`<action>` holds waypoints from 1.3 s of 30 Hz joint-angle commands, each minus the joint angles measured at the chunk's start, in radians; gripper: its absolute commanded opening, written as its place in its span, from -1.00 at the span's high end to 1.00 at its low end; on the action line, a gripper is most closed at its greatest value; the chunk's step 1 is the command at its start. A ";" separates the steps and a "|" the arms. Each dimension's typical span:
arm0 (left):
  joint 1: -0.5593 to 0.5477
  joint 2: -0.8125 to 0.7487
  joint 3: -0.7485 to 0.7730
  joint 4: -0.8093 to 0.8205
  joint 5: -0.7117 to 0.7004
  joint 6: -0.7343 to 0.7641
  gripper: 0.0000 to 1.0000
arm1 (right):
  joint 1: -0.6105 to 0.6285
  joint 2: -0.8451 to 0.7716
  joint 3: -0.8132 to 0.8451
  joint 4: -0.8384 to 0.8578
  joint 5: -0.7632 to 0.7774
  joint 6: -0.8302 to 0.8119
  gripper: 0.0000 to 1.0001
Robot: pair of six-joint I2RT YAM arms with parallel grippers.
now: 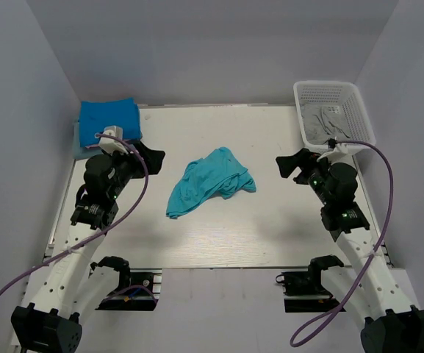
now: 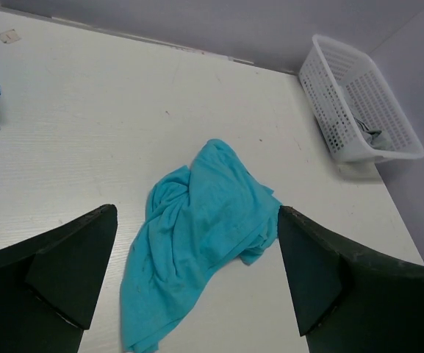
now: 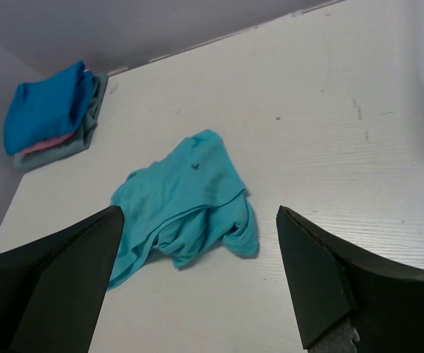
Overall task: Fold and stack the t-shirts
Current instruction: Flatten out the tshirt
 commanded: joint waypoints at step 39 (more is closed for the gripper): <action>-0.264 0.507 -0.159 -0.193 -0.211 -0.141 -0.82 | 0.177 0.882 0.299 -0.105 -0.124 -0.119 -0.78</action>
